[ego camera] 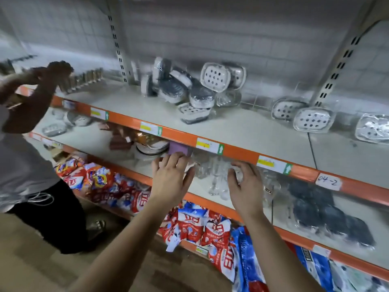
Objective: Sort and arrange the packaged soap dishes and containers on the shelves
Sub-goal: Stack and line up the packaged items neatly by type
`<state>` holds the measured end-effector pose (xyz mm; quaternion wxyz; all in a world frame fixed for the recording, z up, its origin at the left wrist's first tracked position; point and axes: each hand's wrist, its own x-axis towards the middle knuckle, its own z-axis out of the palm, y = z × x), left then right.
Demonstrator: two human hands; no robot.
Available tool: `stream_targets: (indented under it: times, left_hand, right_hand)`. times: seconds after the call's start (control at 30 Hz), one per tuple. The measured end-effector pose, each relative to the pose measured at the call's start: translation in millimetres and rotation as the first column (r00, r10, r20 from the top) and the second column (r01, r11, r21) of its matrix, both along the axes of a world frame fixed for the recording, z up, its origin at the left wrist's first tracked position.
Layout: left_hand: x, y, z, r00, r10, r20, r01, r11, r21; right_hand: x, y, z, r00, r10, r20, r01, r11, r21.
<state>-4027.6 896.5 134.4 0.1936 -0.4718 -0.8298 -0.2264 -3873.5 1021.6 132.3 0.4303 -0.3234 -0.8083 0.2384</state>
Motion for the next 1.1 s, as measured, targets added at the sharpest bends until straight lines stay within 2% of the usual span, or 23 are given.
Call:
stream_targets:
  times: [0.2,0.5,0.7,0.8,0.97,1.1]
  left_hand:
    - [-80,-4,4,0.999,0.048,0.025,-0.047,0.999,-0.014]
    - [-211,36,18,0.998,0.064,0.022,-0.063,0.998,-0.018]
    - [-276,60,17,0.998,0.056,0.033,-0.057,0.998,0.013]
    - [-308,73,18,0.999,0.002,0.043,-0.004,0.999,0.038]
    - [-363,101,27,0.982,-0.103,0.160,0.091,0.993,0.081]
    - [-406,121,35,0.974,-0.175,0.145,0.162,0.982,0.099]
  right_hand:
    - [-86,4,13,0.997,0.070,-0.022,-0.069,0.997,0.027]
    - [-223,46,29,0.991,0.115,-0.065,-0.113,0.993,0.039]
    - [-278,61,29,0.987,0.146,-0.064,-0.141,0.987,0.071]
    - [-302,67,31,0.989,0.122,-0.078,-0.114,0.988,0.101]
    - [-343,70,36,0.997,0.043,-0.057,-0.034,0.988,0.149]
    - [-376,76,38,0.998,-0.046,-0.041,0.052,0.986,0.159]
